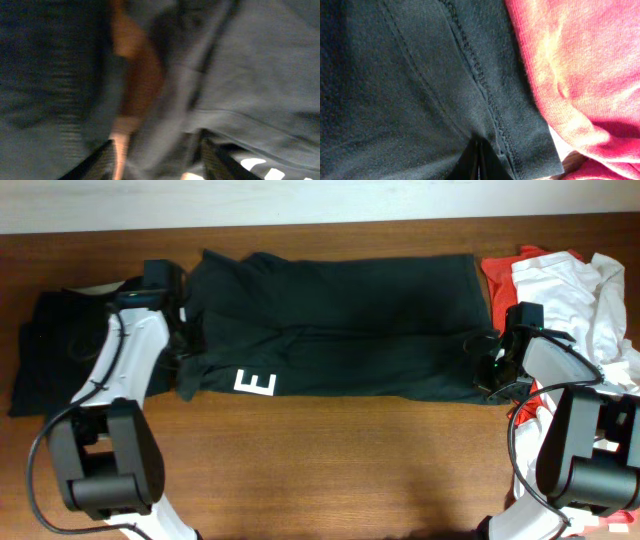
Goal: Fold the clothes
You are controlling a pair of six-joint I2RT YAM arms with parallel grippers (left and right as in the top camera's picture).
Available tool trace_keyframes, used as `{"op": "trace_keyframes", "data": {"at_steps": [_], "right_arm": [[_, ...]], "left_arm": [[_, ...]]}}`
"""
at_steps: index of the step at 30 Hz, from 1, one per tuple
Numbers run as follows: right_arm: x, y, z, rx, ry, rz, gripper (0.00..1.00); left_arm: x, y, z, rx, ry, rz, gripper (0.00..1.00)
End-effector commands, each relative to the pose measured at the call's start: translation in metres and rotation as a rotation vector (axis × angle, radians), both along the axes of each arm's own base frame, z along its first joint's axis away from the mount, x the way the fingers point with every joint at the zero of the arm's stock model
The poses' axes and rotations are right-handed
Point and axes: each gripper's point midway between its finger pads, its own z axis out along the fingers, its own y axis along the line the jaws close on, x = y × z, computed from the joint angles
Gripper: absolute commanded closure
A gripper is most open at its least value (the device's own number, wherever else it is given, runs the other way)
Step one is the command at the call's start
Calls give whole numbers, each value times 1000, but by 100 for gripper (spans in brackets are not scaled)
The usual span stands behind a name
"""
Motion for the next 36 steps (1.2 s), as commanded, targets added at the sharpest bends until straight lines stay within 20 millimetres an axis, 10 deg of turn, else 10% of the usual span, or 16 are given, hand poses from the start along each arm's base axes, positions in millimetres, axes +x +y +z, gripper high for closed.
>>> {"op": "trace_keyframes", "data": {"at_steps": [1,4,12,16,23,31,36], "right_arm": [[-26,-4,-17,-29,100,-12,94],[-26,-3,-17,-25,99,-12,94],[-29,-1,-17,-18,113,-11,95],[-32,-1,-17,-16,122,-7,94],[-35,0,-17,-13,136,-7,91],[-38,0,-17,-10,146,-7,86],[-42,2,-16,-6,164,-8,85]], "left_arm": [[-4,34,-5,-36,4,96,63],[4,39,-5,-125,-39,97,85],[15,22,-49,-271,-9,-39,87],[5,72,-82,-116,64,51,92],[0,141,-70,-133,-17,247,92],[26,55,-32,-492,-120,-27,80],[1,11,-4,-430,-10,-142,75]]}}
